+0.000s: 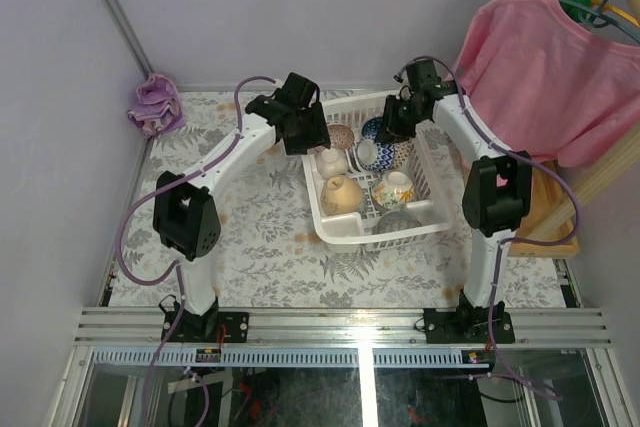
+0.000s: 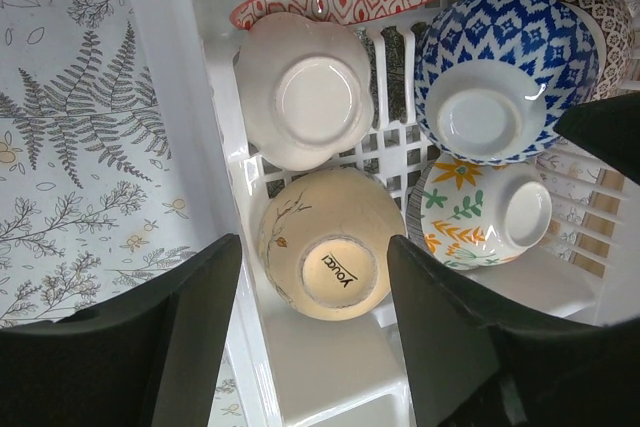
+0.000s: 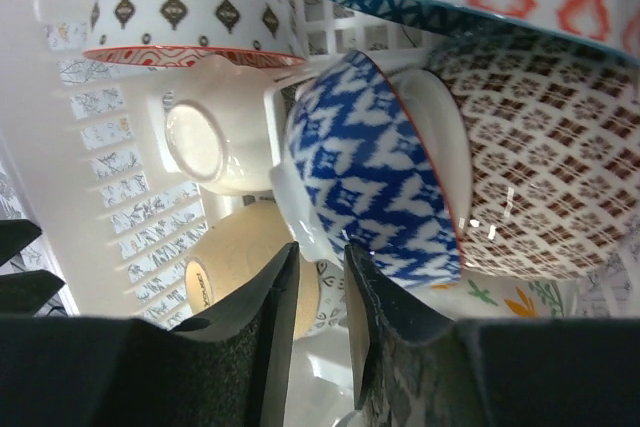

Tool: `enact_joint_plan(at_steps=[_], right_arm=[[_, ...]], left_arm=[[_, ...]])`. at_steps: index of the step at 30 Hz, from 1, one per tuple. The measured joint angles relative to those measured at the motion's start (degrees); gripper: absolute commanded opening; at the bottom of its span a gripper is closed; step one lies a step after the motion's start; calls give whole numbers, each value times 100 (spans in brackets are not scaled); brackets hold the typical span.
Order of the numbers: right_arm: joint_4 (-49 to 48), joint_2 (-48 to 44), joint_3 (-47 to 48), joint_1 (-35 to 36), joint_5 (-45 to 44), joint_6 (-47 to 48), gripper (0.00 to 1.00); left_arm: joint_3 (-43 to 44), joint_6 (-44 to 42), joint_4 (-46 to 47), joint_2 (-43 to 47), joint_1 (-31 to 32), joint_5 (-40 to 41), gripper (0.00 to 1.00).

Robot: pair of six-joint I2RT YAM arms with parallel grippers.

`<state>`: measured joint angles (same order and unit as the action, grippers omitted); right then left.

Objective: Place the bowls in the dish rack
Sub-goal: Adjust the dish rack at the center of the board.

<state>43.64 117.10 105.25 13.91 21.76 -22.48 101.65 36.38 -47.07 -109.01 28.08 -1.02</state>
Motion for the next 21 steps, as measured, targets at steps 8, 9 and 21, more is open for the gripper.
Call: enact_joint_plan(at_steps=[8,9,21], right_arm=[[-149,28,55,332,-131,144,46],[-151,20,48,367,-168,153,47],[-153,-304,-782,879,-763,304,54]], left_arm=[[-17,-9,94,0,0,-31,66],[-22,-9,103,0,0,-37,66],[-339,0,382,157,66,83,59]])
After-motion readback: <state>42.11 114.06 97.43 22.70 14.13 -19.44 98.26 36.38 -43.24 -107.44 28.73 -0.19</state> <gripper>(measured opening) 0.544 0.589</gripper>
